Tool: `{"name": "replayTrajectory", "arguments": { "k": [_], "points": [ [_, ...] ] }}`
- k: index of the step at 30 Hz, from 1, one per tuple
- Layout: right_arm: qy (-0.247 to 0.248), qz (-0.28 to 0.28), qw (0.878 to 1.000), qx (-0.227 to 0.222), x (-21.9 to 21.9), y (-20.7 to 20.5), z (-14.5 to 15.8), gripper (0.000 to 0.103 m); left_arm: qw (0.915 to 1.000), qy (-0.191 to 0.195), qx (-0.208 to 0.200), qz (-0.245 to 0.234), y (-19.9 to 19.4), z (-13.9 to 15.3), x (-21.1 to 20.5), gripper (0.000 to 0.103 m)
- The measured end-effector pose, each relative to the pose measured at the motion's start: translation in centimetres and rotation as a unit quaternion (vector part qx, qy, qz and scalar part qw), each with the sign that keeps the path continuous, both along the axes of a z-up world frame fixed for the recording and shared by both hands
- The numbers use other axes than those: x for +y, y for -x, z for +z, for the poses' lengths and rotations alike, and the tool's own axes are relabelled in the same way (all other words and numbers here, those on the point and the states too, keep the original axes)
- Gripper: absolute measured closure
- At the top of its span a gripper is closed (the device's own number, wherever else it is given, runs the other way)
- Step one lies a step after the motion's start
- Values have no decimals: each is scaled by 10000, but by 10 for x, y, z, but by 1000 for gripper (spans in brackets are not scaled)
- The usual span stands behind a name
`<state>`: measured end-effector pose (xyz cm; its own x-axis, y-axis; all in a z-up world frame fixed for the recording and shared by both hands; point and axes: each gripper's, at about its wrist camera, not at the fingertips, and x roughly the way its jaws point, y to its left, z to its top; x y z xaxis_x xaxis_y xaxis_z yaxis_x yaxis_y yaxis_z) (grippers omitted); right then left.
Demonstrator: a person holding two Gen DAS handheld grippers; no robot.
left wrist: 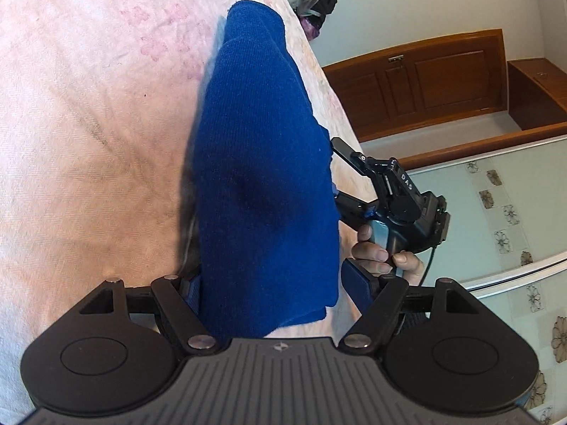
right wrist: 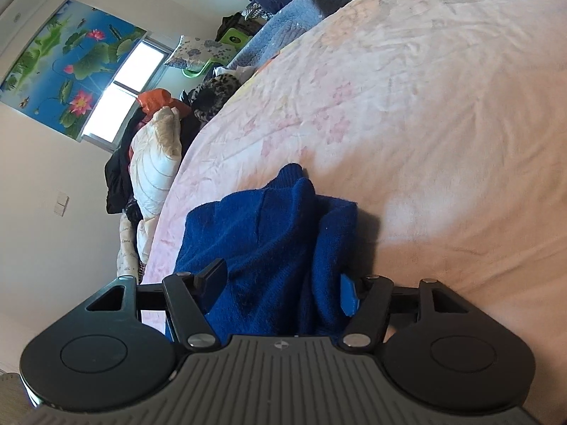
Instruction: Fold small clothes
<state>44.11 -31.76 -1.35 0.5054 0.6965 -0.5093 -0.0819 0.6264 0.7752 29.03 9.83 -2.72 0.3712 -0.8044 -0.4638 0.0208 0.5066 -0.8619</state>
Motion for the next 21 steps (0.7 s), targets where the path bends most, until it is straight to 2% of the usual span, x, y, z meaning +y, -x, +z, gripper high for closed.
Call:
{"name": "replayTrajectory", "arguments": {
  "k": [1, 2, 3, 4, 5, 6, 7, 8, 11, 17, 21],
  "points": [
    [24, 40, 10000, -25, 0, 2, 0, 37, 9998, -211, -22, 10, -1, 2, -6, 32],
    [58, 57, 10000, -17, 1, 2, 0, 39, 9992, -400, -34, 69, 0, 5, -10, 44],
    [61, 77, 9999, 21, 2, -1, -1, 58, 9978, -656, -19, 117, -2, 9, -15, 50],
    [69, 72, 9998, 151, 1, -3, -4, 71, 9962, -860, 29, 137, -3, 12, -20, 60],
    [1, 49, 9998, 174, 1, -3, -6, 78, 9954, -934, 102, 159, -3, 14, -22, 64],
    [-39, 32, 9998, 166, 0, -2, -7, 78, 9951, -945, 197, 201, -4, 13, -22, 67],
    [-79, -7, 9998, 179, -1, -1, -9, 78, 9946, -975, 273, 223, -5, 12, -21, 77],
    [-119, -46, 9997, 198, -1, 0, -10, 78, 9943, -974, 357, 254, -2, 10, -15, 82],
    [-152, -90, 9996, 210, -2, 2, -9, 78, 9952, -765, 538, 297, 0, 5, -6, 89],
    [-145, -94, 9998, 92, 1, 8, 3, 79, 9978, -409, 426, 305, 3, 12, 4, 91],
    [-156, -76, 9998, 56, 4, 10, 12, 79, 9982, -391, 372, 276, 5, 18, 7, 91]
  ]
}}
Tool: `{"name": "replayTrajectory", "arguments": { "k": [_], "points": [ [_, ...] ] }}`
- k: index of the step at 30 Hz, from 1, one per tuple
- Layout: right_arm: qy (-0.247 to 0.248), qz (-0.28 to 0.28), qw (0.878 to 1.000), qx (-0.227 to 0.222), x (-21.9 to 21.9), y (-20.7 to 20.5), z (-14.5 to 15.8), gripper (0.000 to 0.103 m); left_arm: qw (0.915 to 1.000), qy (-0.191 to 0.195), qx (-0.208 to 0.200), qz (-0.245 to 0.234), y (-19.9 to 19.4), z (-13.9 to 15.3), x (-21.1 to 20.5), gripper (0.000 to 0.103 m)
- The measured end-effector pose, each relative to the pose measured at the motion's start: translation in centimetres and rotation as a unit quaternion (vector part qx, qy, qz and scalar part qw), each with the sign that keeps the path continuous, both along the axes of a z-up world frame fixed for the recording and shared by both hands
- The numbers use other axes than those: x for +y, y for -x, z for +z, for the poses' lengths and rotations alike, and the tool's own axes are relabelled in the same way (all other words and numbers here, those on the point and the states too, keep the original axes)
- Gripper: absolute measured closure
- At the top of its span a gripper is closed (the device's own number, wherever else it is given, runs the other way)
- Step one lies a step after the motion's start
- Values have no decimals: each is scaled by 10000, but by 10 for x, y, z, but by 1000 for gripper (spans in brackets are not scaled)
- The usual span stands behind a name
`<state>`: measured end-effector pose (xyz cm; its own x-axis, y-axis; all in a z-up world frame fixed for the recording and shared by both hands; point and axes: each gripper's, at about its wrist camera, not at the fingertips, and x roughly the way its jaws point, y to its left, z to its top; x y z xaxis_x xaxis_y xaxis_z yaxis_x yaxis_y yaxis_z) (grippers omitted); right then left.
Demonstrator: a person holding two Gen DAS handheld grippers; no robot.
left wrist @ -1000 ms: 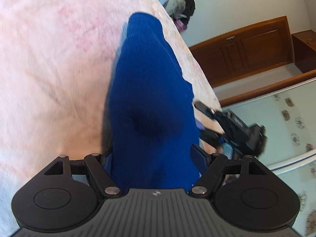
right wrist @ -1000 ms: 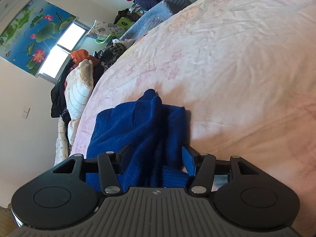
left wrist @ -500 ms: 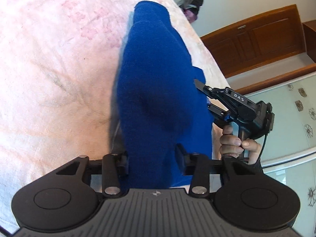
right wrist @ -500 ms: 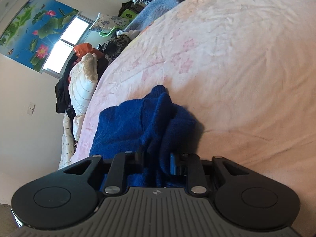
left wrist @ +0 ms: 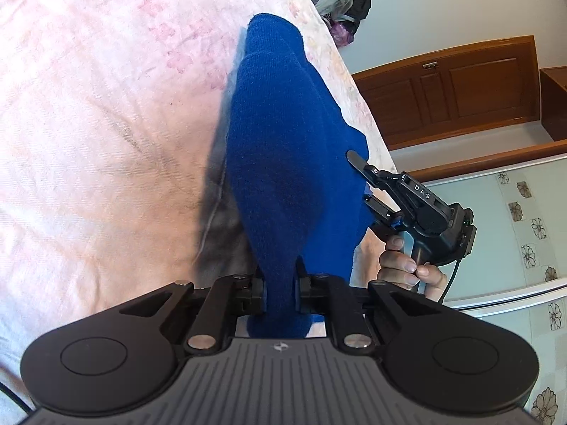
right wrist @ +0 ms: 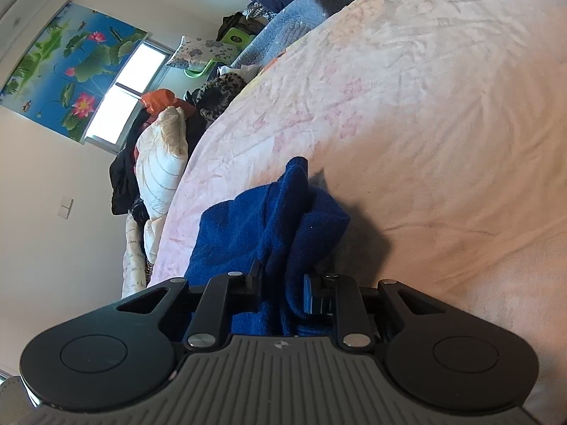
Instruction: Fold small clothes
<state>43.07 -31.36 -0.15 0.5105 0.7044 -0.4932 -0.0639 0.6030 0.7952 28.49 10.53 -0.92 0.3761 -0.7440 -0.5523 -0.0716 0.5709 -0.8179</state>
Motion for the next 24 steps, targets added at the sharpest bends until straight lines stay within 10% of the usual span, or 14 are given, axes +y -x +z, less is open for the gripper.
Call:
{"name": "replayTrajectory", "arguments": {
  "k": [15, 20, 24],
  "points": [
    [-82, -92, 9999, 117, 3, -6, -15, 64, 9996, 212, 187, -18, 2, -25, 14, 86],
    [-295, -76, 9995, 116, -3, -19, -23, 62, 9983, 558, 175, -75, 8, -32, 11, 43],
    [-575, 69, 9982, 136, -2, -29, -33, 62, 9991, 346, 6, -241, 16, -28, 0, 59]
  ]
}}
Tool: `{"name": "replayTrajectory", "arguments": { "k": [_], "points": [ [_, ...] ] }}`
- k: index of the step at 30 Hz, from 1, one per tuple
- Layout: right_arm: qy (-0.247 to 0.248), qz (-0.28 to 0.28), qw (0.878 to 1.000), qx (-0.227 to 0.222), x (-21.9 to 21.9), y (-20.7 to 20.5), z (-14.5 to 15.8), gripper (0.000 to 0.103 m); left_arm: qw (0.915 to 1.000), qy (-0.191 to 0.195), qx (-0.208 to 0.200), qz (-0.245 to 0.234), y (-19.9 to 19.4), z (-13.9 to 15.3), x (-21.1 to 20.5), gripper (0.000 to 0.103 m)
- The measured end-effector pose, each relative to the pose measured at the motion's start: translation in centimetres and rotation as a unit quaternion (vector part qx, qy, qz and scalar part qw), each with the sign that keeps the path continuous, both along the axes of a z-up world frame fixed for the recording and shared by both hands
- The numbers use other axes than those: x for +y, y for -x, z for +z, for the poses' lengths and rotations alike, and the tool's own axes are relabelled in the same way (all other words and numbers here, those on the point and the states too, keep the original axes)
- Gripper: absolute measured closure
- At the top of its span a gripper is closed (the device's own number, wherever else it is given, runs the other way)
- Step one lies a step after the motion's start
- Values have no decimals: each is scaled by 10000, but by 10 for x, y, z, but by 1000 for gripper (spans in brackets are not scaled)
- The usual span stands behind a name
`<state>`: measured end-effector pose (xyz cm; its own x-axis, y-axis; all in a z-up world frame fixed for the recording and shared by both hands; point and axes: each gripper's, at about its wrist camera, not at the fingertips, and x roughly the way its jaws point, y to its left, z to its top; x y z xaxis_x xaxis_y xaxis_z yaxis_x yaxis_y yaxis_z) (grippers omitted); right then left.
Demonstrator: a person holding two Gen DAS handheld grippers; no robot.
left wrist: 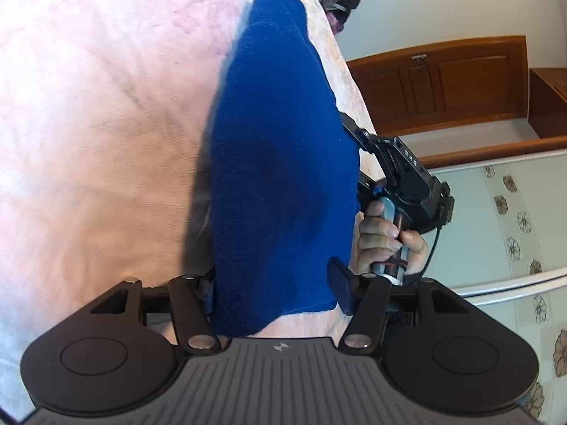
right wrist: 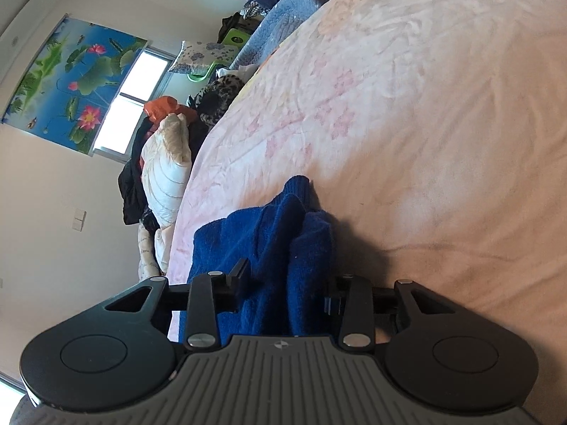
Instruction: Fold small clothes
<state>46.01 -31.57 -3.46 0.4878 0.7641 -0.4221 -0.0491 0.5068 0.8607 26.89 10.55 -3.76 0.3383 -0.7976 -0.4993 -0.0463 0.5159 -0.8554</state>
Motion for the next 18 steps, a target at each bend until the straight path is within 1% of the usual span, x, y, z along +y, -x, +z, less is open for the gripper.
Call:
{"name": "replayTrajectory", "arguments": {
  "k": [1, 2, 3, 6, 9, 13, 15, 18],
  "points": [
    [-57, 49, 10000, 18, 1, -2, -2, 67, 9999, -121, 70, -13, 2, -2, -2, 91],
    [-64, 70, 9999, 90, 2, -4, -5, 77, 9997, -194, 151, -17, 2, -5, -2, 91],
    [-87, 72, 9999, 126, 2, -4, -7, 82, 9996, -204, 175, 11, 3, -6, -1, 92],
    [-3, 104, 9999, 49, 4, -3, -2, 83, 9998, -204, 74, 19, 8, 3, 1, 93],
    [-18, 117, 9999, 68, 3, -2, 4, 83, 9999, -35, -147, -23, 13, 20, 3, 93],
    [27, 227, 9997, 27, 7, 2, 15, 83, 9993, 118, -338, -80, 17, 33, 7, 94],
    [112, 313, 9994, 2, 10, 6, 19, 83, 9992, 72, -374, -114, 19, 35, 7, 94],
    [153, 348, 9993, 50, 12, 13, 21, 83, 9995, 70, -287, -108, 20, 31, 9, 94]
  ]
}}
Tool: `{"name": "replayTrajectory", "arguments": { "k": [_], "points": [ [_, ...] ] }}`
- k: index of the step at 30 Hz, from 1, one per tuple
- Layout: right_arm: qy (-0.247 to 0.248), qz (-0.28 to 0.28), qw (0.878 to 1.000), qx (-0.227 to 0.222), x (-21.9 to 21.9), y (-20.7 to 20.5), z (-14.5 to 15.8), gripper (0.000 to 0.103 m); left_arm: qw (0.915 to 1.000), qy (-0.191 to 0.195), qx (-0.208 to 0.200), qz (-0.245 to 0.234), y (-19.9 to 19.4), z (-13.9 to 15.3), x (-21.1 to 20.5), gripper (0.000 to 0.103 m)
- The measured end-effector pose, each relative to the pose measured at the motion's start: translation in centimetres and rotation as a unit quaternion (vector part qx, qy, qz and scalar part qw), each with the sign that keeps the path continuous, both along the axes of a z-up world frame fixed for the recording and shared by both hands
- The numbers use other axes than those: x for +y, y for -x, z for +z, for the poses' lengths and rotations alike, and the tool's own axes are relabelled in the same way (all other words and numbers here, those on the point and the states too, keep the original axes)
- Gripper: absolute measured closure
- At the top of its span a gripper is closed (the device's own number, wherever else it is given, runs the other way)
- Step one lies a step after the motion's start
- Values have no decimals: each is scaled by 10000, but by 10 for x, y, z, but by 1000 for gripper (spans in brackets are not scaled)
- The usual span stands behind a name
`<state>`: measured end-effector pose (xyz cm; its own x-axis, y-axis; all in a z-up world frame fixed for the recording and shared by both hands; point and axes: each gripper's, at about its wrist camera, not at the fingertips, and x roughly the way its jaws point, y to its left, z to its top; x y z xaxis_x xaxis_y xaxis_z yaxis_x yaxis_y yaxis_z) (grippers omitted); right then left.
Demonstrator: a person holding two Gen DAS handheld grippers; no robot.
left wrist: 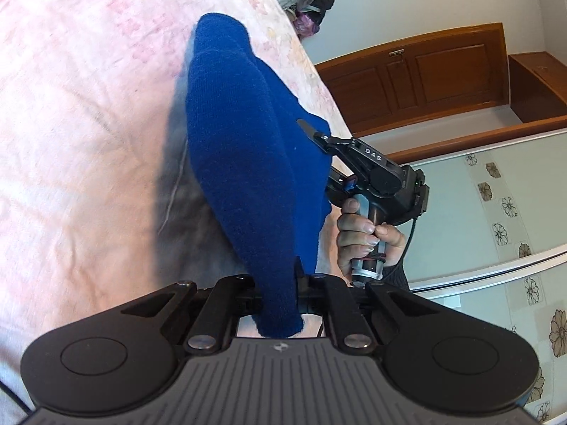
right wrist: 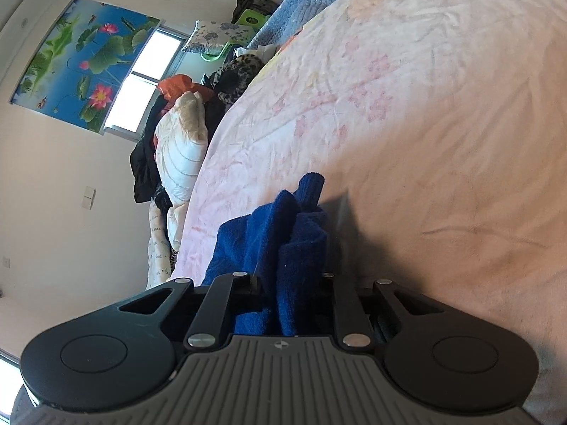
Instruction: Fold small clothes
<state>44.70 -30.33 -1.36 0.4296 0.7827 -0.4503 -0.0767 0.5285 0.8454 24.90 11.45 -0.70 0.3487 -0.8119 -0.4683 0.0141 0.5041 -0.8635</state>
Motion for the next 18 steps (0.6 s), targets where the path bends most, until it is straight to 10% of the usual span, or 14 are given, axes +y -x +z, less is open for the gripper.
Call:
{"name": "replayTrajectory", "arguments": {
  "k": [18],
  "points": [
    [82, 298, 9995, -9, 21, 91, 5, 83, 9988, 59, 473, 148, 11, -32, 21, 94]
  ]
}}
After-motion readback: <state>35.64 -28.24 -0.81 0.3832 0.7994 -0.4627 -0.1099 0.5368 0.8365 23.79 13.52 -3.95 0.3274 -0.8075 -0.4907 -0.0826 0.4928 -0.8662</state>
